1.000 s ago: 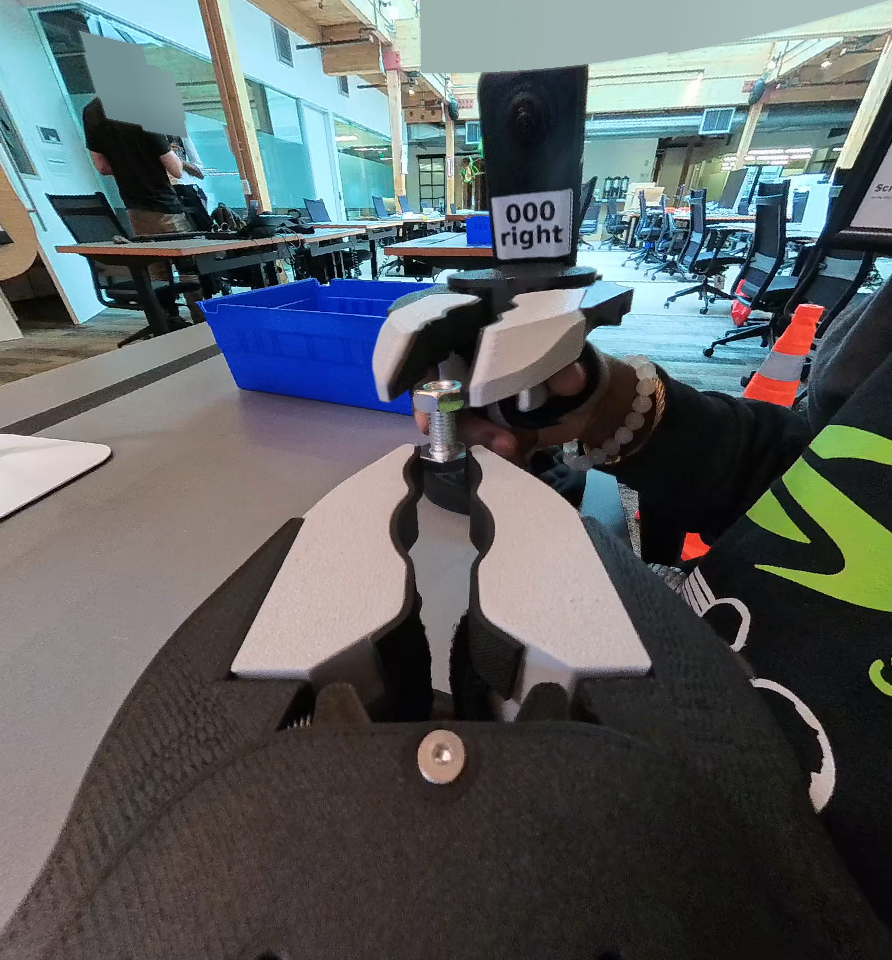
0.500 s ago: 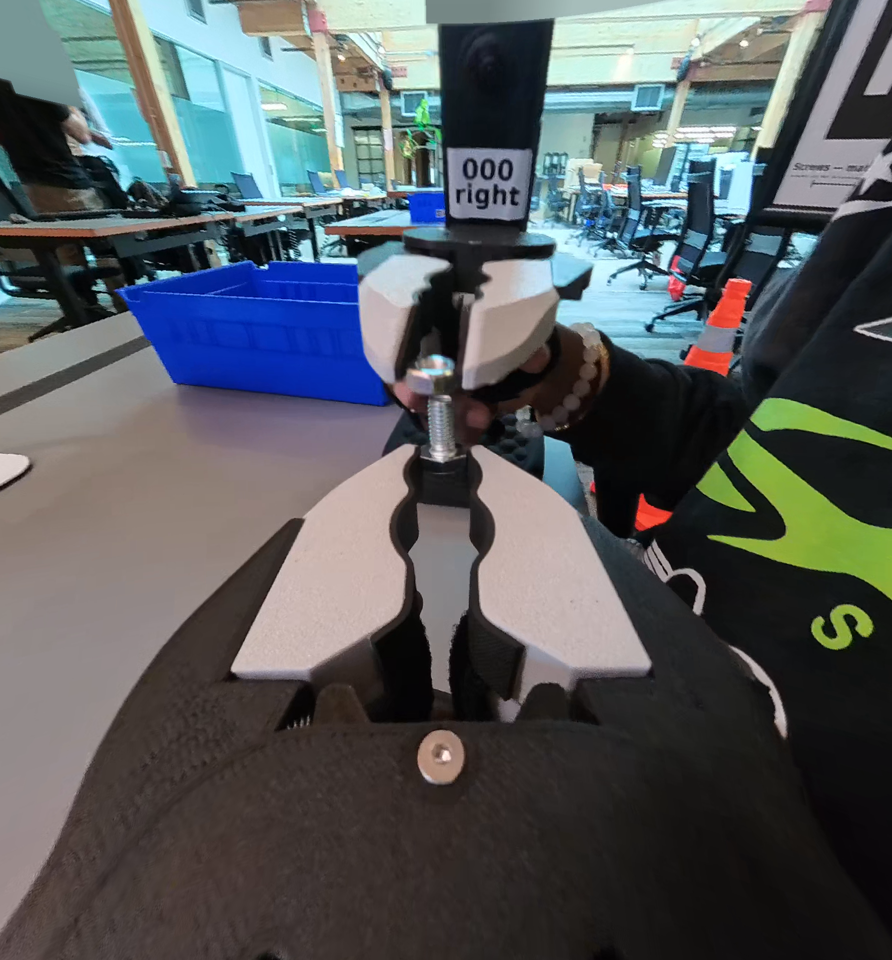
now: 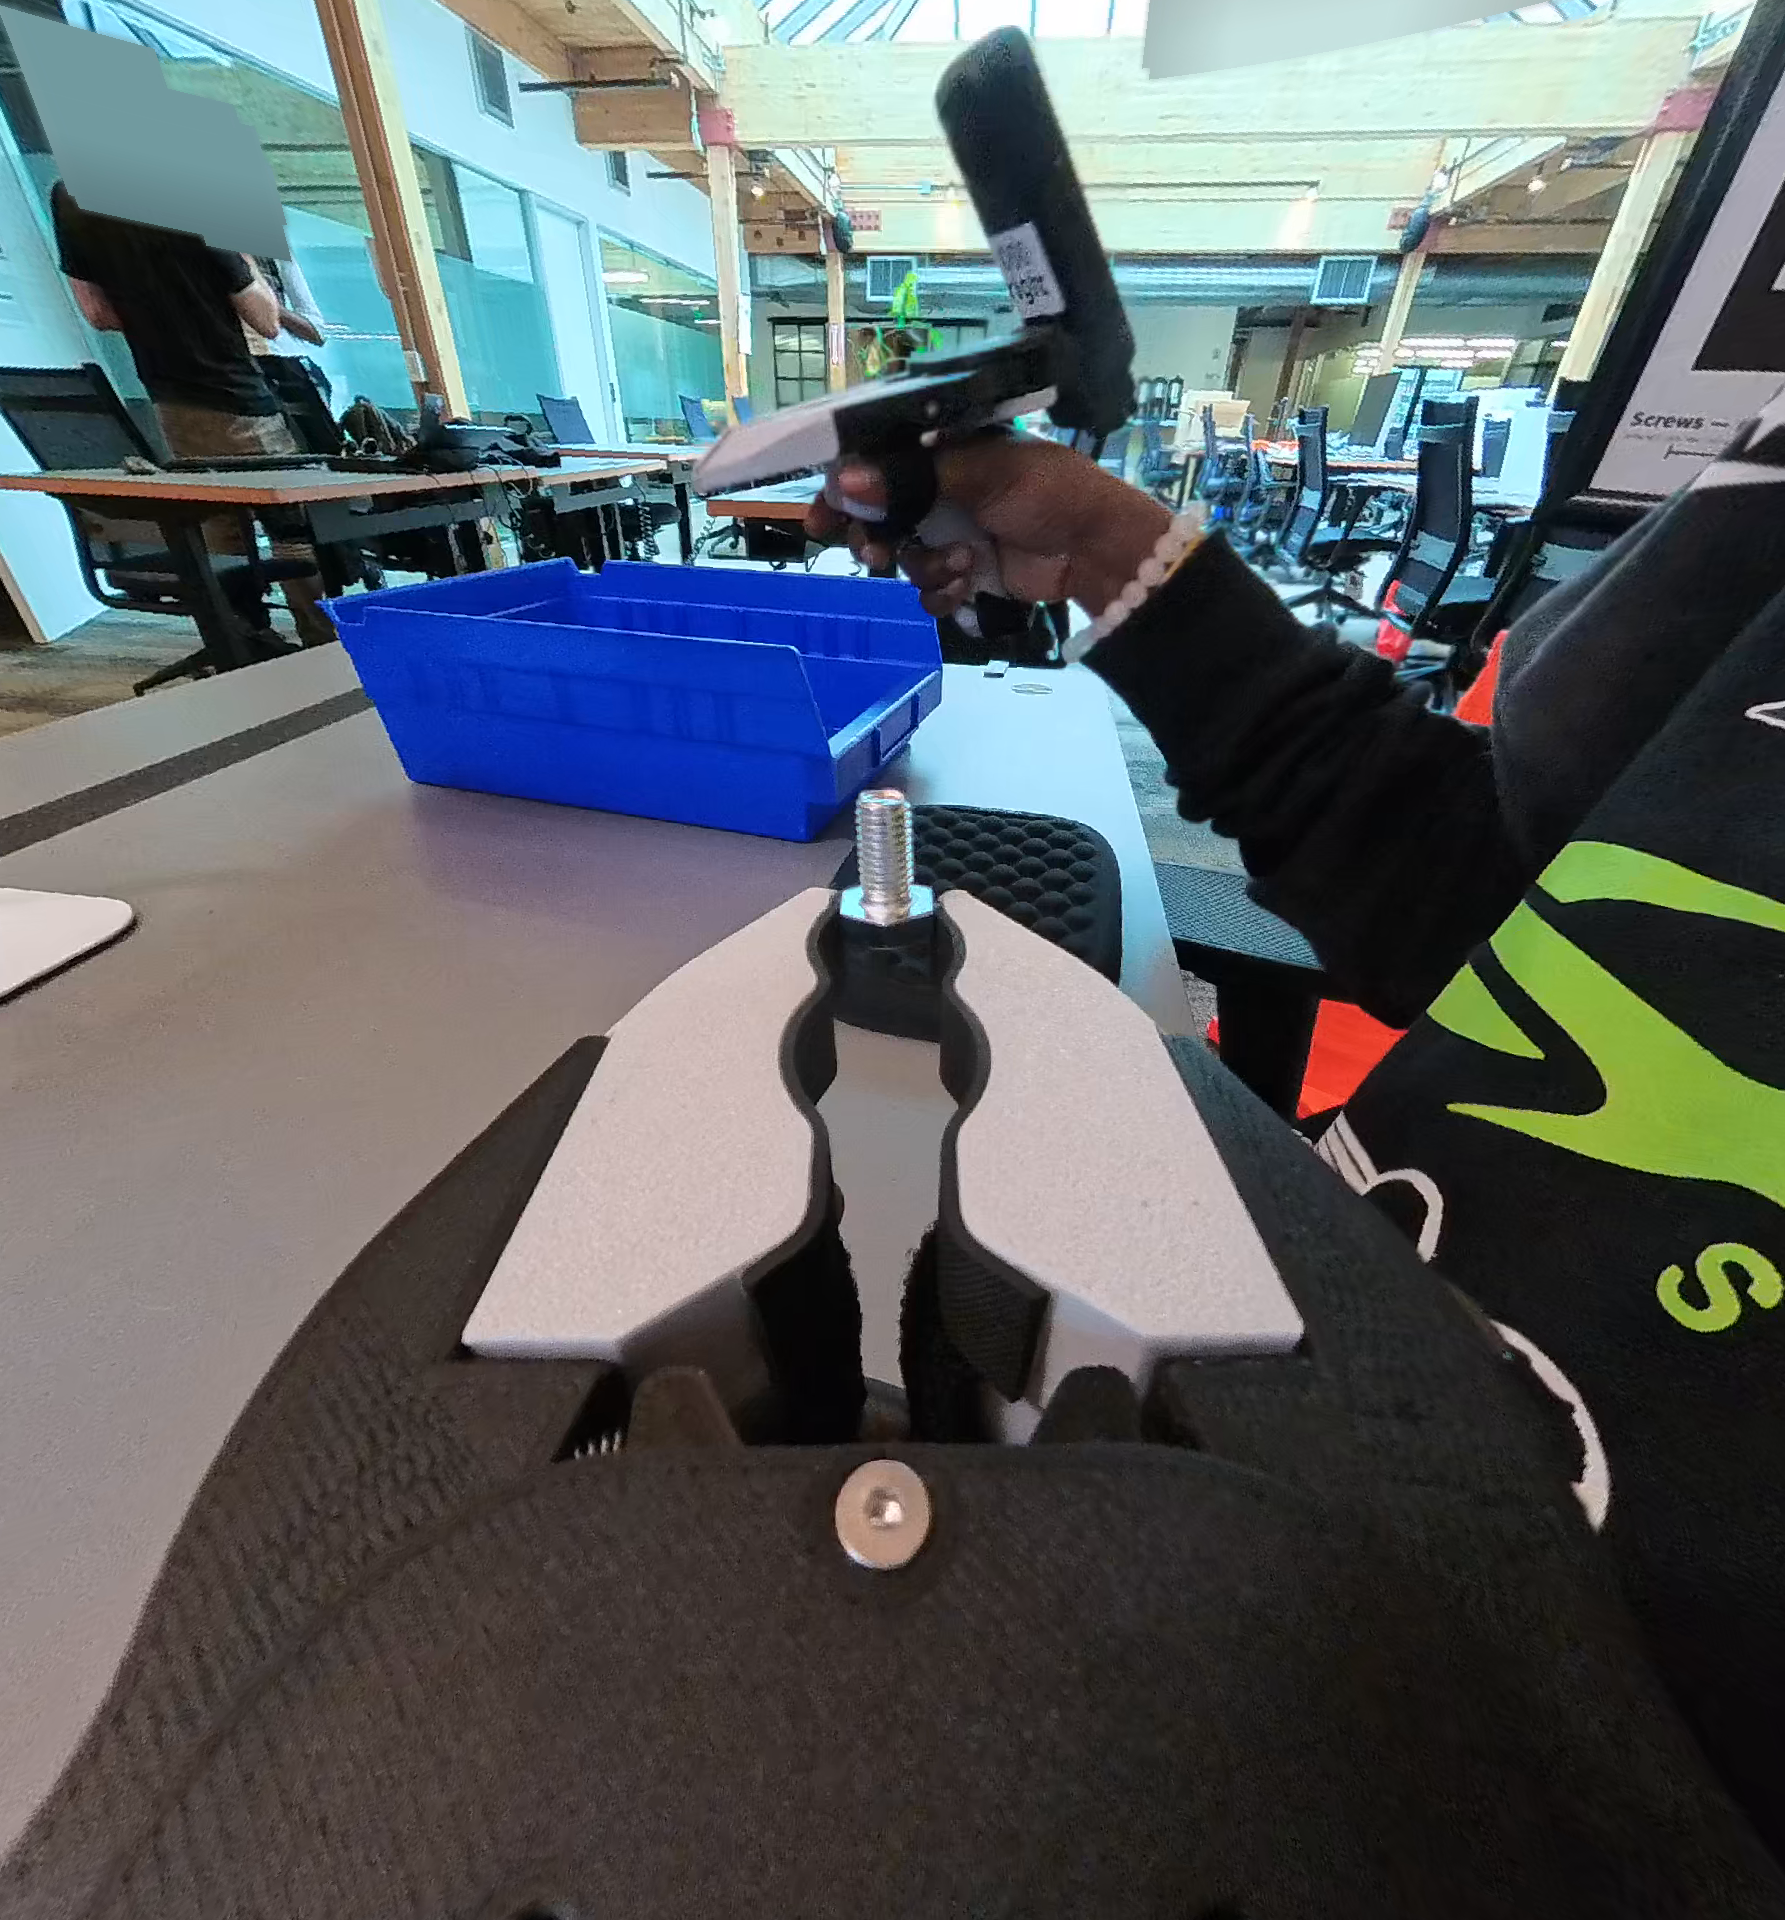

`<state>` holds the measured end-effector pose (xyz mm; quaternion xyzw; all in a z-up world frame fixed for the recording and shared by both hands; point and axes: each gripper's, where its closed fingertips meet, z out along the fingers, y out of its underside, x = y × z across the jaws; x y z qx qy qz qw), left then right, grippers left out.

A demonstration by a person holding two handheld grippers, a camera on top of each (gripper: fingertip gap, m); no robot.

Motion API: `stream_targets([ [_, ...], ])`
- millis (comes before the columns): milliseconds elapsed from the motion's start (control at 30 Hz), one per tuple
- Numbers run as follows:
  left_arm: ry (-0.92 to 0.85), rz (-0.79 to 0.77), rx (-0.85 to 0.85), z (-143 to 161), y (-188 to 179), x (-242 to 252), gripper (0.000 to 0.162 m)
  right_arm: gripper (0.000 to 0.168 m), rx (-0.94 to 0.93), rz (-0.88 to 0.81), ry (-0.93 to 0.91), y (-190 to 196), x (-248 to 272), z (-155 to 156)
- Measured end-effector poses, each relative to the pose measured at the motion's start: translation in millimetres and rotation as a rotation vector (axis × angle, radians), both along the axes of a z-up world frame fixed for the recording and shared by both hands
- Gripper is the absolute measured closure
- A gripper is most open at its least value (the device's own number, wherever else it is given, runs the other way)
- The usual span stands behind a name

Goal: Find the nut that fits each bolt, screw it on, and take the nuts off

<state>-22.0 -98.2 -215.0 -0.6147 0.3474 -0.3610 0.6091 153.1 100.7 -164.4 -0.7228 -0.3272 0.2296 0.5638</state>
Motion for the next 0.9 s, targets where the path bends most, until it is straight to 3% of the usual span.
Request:
stream_targets([
  [200, -0.007, 0.007, -0.004, 1, 1, -1, 0.147, 0.153, -0.3, -0.256, -0.253, 58, 72, -78],
  [433, -0.007, 0.007, -0.009, 0, 2, -1, 0.147, 0.153, -0.566, -0.313, -0.457, 66, 98, -142],
  [700, -0.012, 0.011, -0.012, 1, 2, -2, 0.147, 0.152, -0.628, -0.316, -0.51, 62, 101, -157],
  [900, -0.015, 0.018, -0.012, 1, 3, -3, 0.147, 0.15, -0.538, -0.32, -0.433, 62, 93, -135],
])
